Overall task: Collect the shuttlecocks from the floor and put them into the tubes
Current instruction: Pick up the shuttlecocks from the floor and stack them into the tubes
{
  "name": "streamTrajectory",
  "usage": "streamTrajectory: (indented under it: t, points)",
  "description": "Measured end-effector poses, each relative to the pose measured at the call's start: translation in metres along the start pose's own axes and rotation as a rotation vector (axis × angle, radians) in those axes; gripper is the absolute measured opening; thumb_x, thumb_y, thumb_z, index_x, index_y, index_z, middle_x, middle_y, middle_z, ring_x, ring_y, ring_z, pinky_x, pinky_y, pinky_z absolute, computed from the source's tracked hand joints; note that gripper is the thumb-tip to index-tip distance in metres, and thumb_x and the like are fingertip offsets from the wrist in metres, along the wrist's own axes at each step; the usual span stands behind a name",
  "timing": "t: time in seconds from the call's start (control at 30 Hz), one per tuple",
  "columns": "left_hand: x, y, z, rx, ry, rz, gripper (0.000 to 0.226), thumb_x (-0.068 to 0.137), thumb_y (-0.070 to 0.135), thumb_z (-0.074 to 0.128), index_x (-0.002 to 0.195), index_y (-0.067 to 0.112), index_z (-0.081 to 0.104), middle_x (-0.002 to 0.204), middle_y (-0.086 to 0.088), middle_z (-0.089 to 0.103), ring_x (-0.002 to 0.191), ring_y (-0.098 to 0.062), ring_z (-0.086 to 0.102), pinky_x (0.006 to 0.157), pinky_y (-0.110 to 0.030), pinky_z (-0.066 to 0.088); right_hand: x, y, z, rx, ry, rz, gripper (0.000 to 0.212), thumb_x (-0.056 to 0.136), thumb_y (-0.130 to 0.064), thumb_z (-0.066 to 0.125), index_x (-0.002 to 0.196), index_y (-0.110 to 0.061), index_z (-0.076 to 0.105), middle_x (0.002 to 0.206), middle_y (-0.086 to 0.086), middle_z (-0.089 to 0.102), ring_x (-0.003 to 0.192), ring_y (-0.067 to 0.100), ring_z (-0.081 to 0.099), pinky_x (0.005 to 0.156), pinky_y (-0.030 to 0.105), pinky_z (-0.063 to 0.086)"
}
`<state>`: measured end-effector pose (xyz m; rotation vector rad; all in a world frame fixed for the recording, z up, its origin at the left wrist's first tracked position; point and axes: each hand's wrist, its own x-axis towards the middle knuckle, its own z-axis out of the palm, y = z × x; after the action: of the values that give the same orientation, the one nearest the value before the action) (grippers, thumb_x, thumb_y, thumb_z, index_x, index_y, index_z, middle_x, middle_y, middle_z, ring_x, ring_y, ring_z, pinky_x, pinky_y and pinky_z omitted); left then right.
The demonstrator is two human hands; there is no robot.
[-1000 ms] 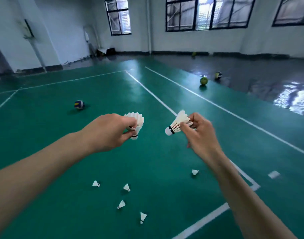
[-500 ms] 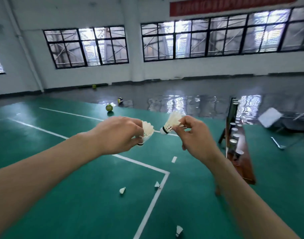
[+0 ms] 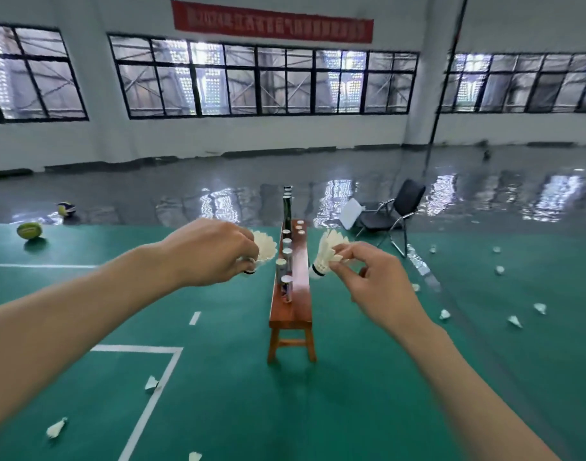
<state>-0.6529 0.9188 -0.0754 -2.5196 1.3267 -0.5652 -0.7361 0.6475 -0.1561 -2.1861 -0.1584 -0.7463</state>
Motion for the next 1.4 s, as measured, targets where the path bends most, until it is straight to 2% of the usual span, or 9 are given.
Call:
streamTrajectory:
  t: [0.1, 0.33, 0.5, 0.7, 0.77, 0.9, 1.17, 1.3, 1.4]
  points:
    - [0.056, 0.013, 0.012, -0.031, -0.027, 0.024, 0.022, 0.099, 0.048, 0.054, 0.105, 0.038, 0.073, 0.103, 0.023, 0.068, 0.080, -0.004, 0.064, 0.059, -0.020, 0.036, 0.024, 0.048, -0.031, -0.044, 0.017, 0.044, 0.005, 0.090, -0.021, 0.080, 0.092, -0.024, 0.077, 0.108, -0.014, 0.074, 0.086, -0.001, 0.066, 0.071, 0.012, 0.038]
    - [0.173, -0.021, 0.078, 0.029, -0.164, 0.053, 0.029, 0.104, 0.045, 0.043, 0.113, 0.038, 0.069, 0.116, 0.024, 0.065, 0.093, -0.008, 0.065, 0.074, -0.032, 0.055, 0.123, 0.145, -0.013, -0.076, 0.015, -0.031, 0.003, 0.089, -0.024, 0.080, 0.087, -0.023, 0.078, 0.107, -0.019, 0.074, 0.063, -0.015, 0.055, 0.065, 0.004, 0.037]
    - [0.270, -0.071, 0.138, 0.066, -0.151, 0.115, 0.031, 0.104, 0.042, 0.040, 0.109, 0.033, 0.069, 0.109, 0.019, 0.066, 0.088, -0.009, 0.066, 0.072, -0.033, 0.056, 0.201, 0.203, 0.005, -0.177, -0.054, -0.071, 0.006, 0.093, -0.028, 0.076, 0.091, -0.023, 0.077, 0.124, -0.019, 0.069, 0.064, -0.020, 0.052, 0.069, 0.022, 0.045]
    - [0.392, -0.102, 0.199, 0.002, -0.152, 0.173, 0.029, 0.101, 0.042, 0.041, 0.103, 0.030, 0.068, 0.106, 0.015, 0.066, 0.086, -0.012, 0.066, 0.070, -0.035, 0.056, 0.297, 0.277, -0.003, -0.267, -0.100, -0.044, 0.009, 0.094, -0.025, 0.075, 0.092, -0.016, 0.078, 0.123, -0.017, 0.070, 0.067, -0.025, 0.049, 0.074, 0.029, 0.051]
    - [0.435, -0.109, 0.215, -0.032, -0.124, 0.197, 0.027, 0.101, 0.041, 0.043, 0.105, 0.032, 0.069, 0.107, 0.017, 0.066, 0.087, -0.009, 0.065, 0.070, -0.034, 0.055, 0.327, 0.310, -0.009, -0.295, -0.086, -0.044, 0.009, 0.094, -0.025, 0.075, 0.091, -0.017, 0.076, 0.126, -0.018, 0.069, 0.064, -0.020, 0.051, 0.075, 0.031, 0.053]
    - [0.527, -0.125, 0.251, -0.054, -0.092, 0.246, 0.028, 0.100, 0.041, 0.046, 0.108, 0.034, 0.072, 0.110, 0.019, 0.067, 0.091, -0.006, 0.065, 0.069, -0.031, 0.055, 0.386, 0.388, -0.025, -0.368, 0.023, -0.085, 0.010, 0.095, -0.028, 0.073, 0.089, -0.021, 0.071, 0.135, -0.021, 0.061, 0.046, 0.007, 0.052, 0.065, 0.035, 0.054]
    - [0.714, -0.178, 0.306, 0.033, -0.160, 0.165, 0.027, 0.098, 0.042, 0.045, 0.099, 0.030, 0.069, 0.101, 0.013, 0.070, 0.085, -0.012, 0.065, 0.069, -0.032, 0.054, 0.519, 0.542, -0.064, -0.351, 0.023, -0.114, 0.004, 0.092, -0.024, 0.078, 0.089, -0.022, 0.075, 0.138, -0.020, 0.060, 0.048, 0.007, 0.049, 0.060, 0.036, 0.055]
    - [0.781, -0.214, 0.334, -0.006, -0.131, 0.089, 0.026, 0.099, 0.046, 0.048, 0.108, 0.037, 0.072, 0.109, 0.022, 0.069, 0.090, -0.005, 0.067, 0.072, -0.031, 0.057, 0.606, 0.601, -0.061, -0.250, 0.019, -0.150, 0.005, 0.094, -0.026, 0.075, 0.092, -0.021, 0.077, 0.130, -0.019, 0.065, 0.051, 0.009, 0.053, 0.065, 0.036, 0.055]
    - [0.812, -0.245, 0.353, -0.033, -0.131, 0.028, 0.026, 0.102, 0.043, 0.048, 0.108, 0.037, 0.073, 0.112, 0.024, 0.070, 0.095, -0.004, 0.067, 0.077, -0.031, 0.057, 0.666, 0.635, -0.041, -0.148, -0.005, -0.112, 0.009, 0.094, -0.022, 0.075, 0.097, -0.014, 0.078, 0.108, -0.008, 0.074, 0.062, 0.018, 0.063, 0.072, 0.040, 0.056]
